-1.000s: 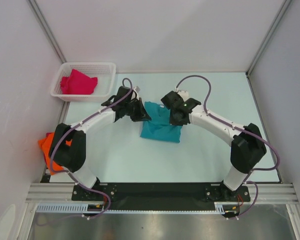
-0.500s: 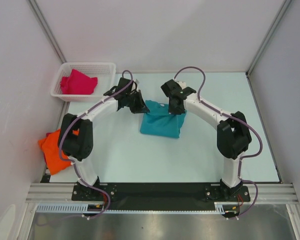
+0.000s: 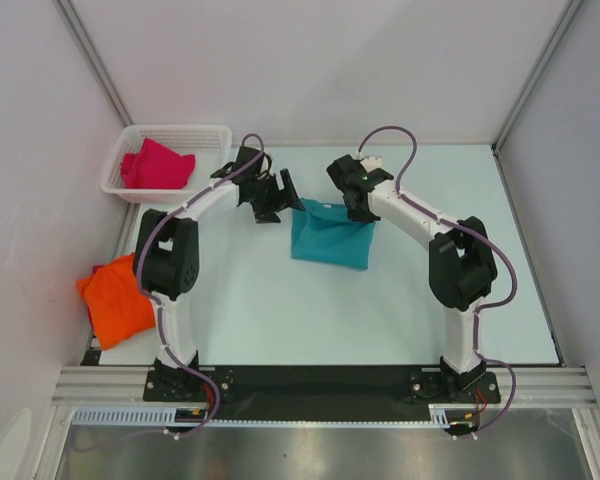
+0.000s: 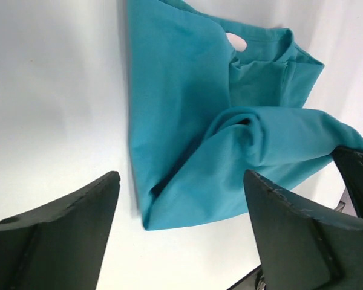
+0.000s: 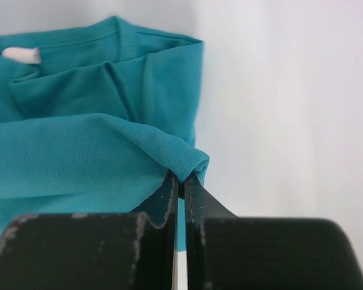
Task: Fold and stack the t-shirts
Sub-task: Fold the long partially folded tshirt into a neat square
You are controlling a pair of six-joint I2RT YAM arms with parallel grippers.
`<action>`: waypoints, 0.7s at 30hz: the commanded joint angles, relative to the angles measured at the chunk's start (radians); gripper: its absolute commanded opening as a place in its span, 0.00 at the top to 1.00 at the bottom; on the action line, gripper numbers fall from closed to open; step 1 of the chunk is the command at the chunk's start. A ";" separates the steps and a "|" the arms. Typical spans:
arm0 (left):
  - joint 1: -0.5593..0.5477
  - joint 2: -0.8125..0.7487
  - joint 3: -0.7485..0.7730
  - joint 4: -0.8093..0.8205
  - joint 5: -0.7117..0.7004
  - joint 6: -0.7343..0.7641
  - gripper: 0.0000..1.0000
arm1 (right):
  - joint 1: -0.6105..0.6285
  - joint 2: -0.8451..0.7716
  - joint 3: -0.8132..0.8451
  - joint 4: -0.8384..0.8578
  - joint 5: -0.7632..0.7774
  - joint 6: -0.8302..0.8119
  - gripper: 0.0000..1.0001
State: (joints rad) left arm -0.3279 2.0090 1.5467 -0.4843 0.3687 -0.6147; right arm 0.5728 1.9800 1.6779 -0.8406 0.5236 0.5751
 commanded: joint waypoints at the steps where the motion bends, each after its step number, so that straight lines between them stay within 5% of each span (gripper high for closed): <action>1: 0.010 -0.006 0.058 -0.008 -0.001 0.015 0.08 | -0.017 0.051 0.054 -0.020 0.105 0.002 0.98; 7: 0.012 -0.042 0.023 -0.004 0.019 0.020 0.08 | -0.033 0.149 0.157 -0.037 0.040 -0.075 0.50; 21: 0.003 -0.269 -0.375 0.194 0.065 -0.049 0.09 | 0.007 0.103 0.217 -0.037 -0.004 -0.087 0.44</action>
State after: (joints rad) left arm -0.3195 1.8133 1.2263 -0.3855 0.4030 -0.6315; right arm 0.5621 2.1288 1.8706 -0.8795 0.5327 0.4938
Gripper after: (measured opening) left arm 0.917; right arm 0.558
